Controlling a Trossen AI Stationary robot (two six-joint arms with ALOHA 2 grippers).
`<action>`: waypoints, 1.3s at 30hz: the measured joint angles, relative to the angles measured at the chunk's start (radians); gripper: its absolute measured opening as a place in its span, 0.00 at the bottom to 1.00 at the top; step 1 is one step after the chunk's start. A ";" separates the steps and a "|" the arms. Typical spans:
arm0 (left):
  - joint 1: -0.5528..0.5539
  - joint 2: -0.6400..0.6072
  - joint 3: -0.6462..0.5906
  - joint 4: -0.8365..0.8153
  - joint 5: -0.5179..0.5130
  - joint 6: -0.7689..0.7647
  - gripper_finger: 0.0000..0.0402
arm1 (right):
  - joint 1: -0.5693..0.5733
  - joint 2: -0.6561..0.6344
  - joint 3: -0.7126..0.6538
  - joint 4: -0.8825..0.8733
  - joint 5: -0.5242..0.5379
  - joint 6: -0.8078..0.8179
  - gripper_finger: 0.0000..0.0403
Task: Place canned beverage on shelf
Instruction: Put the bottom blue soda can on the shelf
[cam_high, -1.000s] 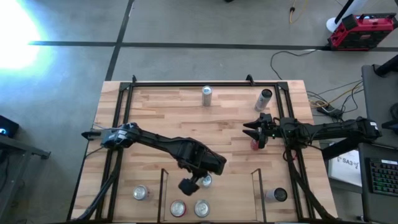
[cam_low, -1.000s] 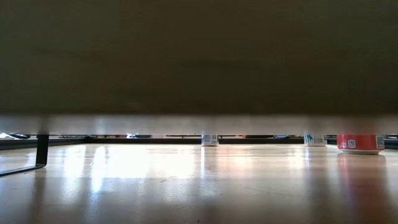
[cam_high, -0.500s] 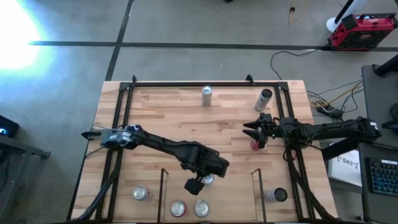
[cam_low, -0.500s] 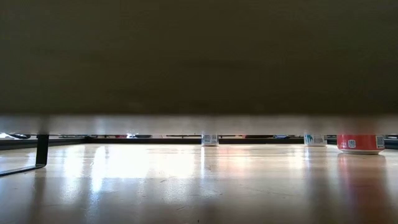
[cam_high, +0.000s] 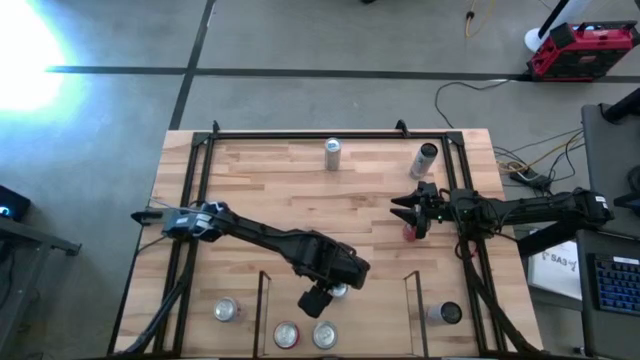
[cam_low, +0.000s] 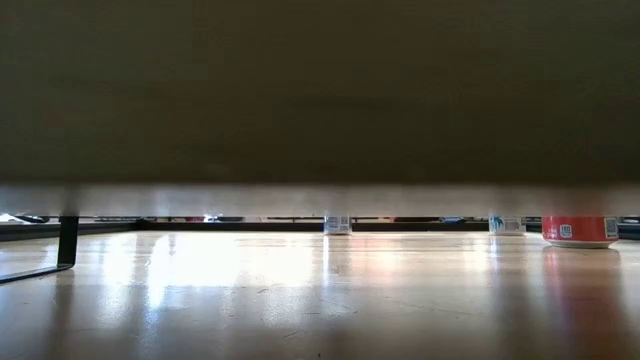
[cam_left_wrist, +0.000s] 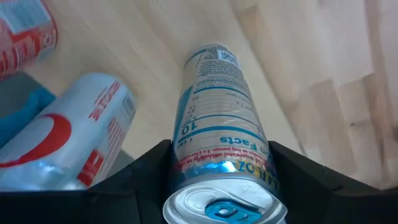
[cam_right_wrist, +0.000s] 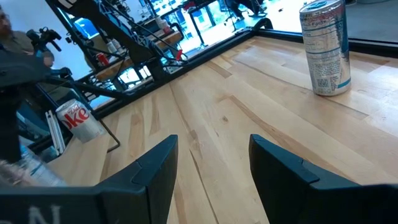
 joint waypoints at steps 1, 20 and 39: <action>-0.002 0.000 0.000 0.009 0.000 0.011 0.54 | 0.000 0.000 0.000 0.000 0.000 0.000 0.45; -0.014 0.004 0.000 0.120 0.122 0.226 0.56 | 0.000 0.000 0.000 0.000 0.000 0.000 0.45; -0.031 0.010 0.000 0.134 0.123 0.145 0.56 | 0.000 0.000 0.000 0.000 0.000 0.000 0.45</action>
